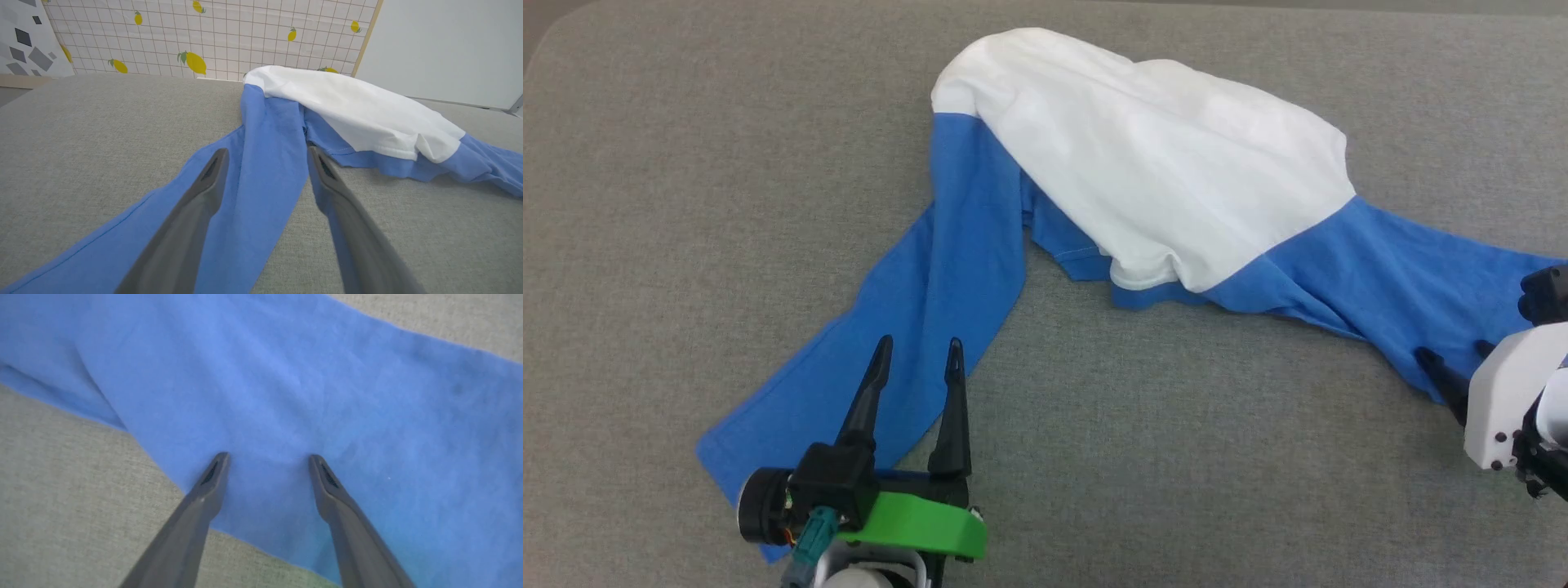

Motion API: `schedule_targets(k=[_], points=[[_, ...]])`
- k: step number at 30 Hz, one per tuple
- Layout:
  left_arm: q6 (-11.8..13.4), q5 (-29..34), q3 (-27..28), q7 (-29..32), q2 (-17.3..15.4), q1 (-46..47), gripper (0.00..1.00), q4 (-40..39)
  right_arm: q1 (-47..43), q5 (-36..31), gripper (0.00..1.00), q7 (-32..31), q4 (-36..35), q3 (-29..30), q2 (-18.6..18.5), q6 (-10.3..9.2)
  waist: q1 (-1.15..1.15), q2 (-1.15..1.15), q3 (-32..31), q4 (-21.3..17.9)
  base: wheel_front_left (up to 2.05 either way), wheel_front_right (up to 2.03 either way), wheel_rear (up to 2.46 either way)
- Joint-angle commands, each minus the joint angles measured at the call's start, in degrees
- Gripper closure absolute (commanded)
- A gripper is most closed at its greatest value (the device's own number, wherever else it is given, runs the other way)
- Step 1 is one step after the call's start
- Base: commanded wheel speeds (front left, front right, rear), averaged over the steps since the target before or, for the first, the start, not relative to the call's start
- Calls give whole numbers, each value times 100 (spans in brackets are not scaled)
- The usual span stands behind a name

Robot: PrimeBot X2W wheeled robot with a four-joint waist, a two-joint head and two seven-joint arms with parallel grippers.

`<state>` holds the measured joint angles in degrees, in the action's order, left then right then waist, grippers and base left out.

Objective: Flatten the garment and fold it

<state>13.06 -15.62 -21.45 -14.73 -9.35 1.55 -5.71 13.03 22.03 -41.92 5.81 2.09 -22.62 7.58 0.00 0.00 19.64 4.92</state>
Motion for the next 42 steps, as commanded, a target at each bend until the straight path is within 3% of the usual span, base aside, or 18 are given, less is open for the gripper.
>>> schedule_targets(k=[1, 5, 9, 16, 22, 25, 26, 27, 28, 35, 42], points=[[-60, 53, 18, -27, 37, 86, 0, 42, 36, 28, 100, -28, 168, -68, 25, -9, 0, 0, 12, 62, 0, 0, 0], [-109, 86, 87, -27, 103, 44, 0, 90, 120, 98, 100, 222, 154, 18, -7, -9, 0, 0, -69, 86, 0, 0, 0], [-167, 128, 164, -27, 153, -31, 0, 70, 531, 268, 100, 324, -199, 385, -295, -9, 0, 0, -81, 99, 0, 0, 0], [-278, 216, 124, -27, 316, 85, 0, 45, 1456, -123, 100, 40, -574, 918, -1226, -9, 0, 0, 385, 316, 0, 0, 0], [-385, 284, 21, -27, 457, 289, 0, 134, 2010, -952, 100, 450, 66, 959, -1691, -9, 0, 0, 774, 614, 0, 0, 0], [-430, 311, -25, -27, 506, 367, 0, 188, 2163, -1346, 100, 816, 590, 930, -1646, -9, 0, 0, 884, 723, 0, 0, 0], [-440, 320, -39, -27, 522, 391, 0, 206, 2190, -1457, 74, 916, 786, 905, -1574, -9, 0, 0, 909, 743, 0, 0, 0], [-444, 327, -47, -27, 533, 407, 0, 221, 2206, -1525, 33, 991, 928, 880, -1510, -9, 0, 0, 916, 747, 0, 0, 0], [-451, 336, -60, -27, 546, 425, 0, 241, 2234, -1594, 0, 1080, 1092, 880, -1427, -9, 0, 0, 921, 745, 0, 0, 0], [-489, 380, -50, -27, 585, 434, 0, 380, 2303, -1399, 0, 1848, 1382, 615, -1105, -9, 0, 0, 583, 584, 0, 0, 0], [-548, 376, 70, -27, 580, 184, 0, 461, 1812, -375, 0, 1859, 280, -4, -929, -9, 0, 0, 32, 401, 0, 0, 0]])
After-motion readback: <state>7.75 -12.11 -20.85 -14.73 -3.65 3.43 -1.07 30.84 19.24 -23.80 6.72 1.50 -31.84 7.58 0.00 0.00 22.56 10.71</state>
